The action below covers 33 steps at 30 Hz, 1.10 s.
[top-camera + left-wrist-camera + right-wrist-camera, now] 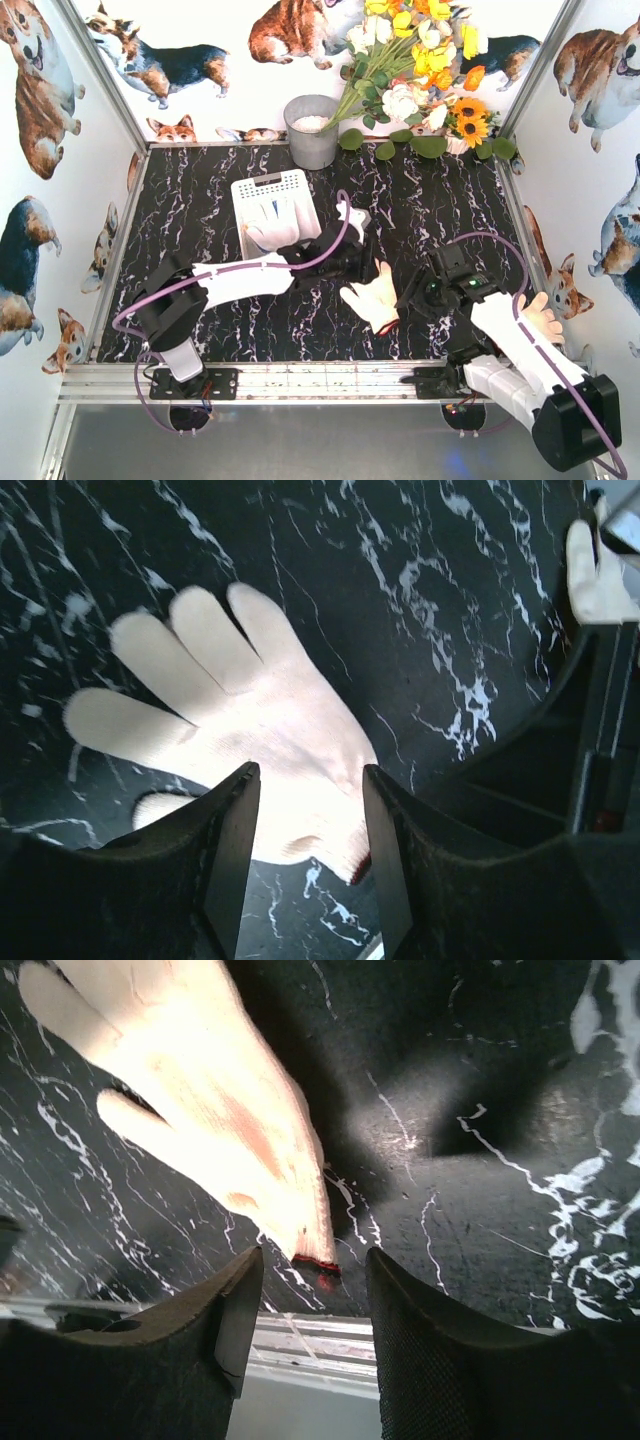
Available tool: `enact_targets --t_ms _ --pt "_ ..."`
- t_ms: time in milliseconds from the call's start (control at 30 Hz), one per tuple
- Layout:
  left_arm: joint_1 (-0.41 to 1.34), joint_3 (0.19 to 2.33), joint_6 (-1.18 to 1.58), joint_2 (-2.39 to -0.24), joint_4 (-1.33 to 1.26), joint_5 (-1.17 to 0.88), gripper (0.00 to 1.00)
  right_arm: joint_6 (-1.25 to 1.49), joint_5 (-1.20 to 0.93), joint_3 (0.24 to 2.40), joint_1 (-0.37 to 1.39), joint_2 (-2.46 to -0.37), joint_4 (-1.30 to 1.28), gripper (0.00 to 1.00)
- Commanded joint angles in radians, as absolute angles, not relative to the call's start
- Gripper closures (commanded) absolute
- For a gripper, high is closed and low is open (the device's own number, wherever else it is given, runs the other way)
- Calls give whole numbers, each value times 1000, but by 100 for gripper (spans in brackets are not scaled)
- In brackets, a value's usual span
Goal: Put the gloves into the storage basket
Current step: Adjust the glove at the center of the board.
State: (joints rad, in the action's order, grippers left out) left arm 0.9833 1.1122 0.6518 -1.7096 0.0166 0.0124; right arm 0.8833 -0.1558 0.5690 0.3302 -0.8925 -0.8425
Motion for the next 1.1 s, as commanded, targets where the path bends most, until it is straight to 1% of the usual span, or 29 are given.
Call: enact_targets --t_ms 0,100,167,433,567,733,900,1067 --pt "1035 1066 747 -1742 -28 -27 62 845 -274 539 321 -940 -713 54" --pt "1073 1048 782 -1765 -58 -27 67 809 -355 545 321 -1012 -687 59" --pt "1088 1037 802 -1774 -81 -32 70 787 -361 547 321 -1044 -695 62" --pt "1135 1025 818 -1826 -138 -35 77 782 -260 530 321 -1080 -746 79" --pt "1143 1022 815 -1878 -160 -47 80 791 -232 512 326 -1085 -747 81" --pt "1143 994 809 -1899 -156 -27 81 810 -206 497 353 -1097 -743 82" --pt "1142 927 811 -1864 -135 14 81 835 -220 497 410 -1126 -710 83" --pt "1141 863 808 -1783 -83 78 81 927 -249 485 515 -1164 -622 83"
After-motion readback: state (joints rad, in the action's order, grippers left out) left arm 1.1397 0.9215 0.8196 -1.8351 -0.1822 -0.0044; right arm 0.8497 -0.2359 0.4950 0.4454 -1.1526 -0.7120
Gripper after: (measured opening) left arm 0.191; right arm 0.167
